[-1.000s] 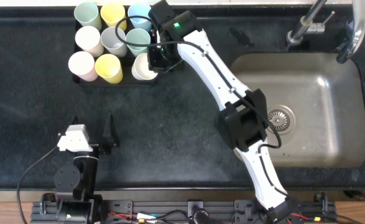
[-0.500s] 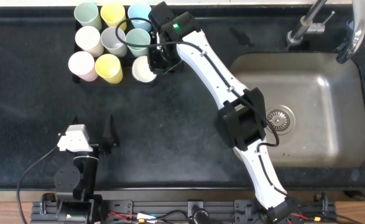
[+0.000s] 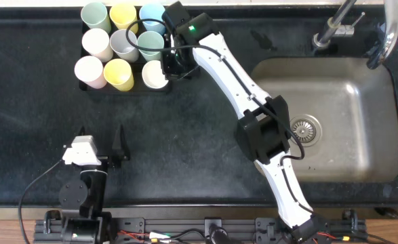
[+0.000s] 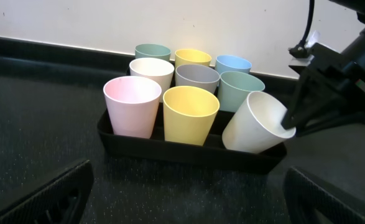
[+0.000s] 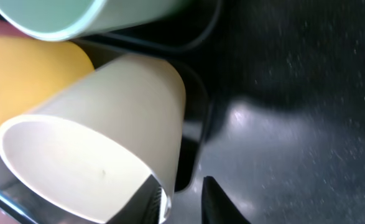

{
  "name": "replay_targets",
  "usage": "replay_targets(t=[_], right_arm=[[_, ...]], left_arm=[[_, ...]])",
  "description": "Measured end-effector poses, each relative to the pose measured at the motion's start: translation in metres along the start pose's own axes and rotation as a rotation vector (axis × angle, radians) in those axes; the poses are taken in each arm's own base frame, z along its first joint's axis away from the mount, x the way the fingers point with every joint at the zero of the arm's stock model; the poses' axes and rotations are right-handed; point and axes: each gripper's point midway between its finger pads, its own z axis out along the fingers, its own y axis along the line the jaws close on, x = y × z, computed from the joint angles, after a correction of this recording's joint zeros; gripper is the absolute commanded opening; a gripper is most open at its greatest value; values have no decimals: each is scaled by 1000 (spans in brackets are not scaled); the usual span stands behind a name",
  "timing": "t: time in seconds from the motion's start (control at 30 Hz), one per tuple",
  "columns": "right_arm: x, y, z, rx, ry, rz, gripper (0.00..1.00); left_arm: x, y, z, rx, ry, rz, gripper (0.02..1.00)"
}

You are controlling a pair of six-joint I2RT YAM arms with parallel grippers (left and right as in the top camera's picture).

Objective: Store Cups

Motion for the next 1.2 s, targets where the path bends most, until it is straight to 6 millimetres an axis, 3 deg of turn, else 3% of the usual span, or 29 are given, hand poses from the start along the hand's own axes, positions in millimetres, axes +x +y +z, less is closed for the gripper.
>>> replay_targets(t=[0.33,0.57,0.73,0.87,1.07,1.2], right_arm=[[-15,2,-6,-26,-56,-21,312],[-20,9,-43,-45,-118,-94,389],[-17,14,-93,-29,-196,-168,441],[-18,0,-149,15,-290,-195,492],[-15,-64,-244,147,-436,-154,590],[-9,-110,-286,223,-523,-103,748]], left_arm=[[0,0,0,0,0,0,1000],[0,0,0,0,0,0,1000],[0,0,0,0,0,0,1000],[0,0,0,0,0,0,1000],[0,0,0,0,0,0,1000],[0,0,0,0,0,0,1000]])
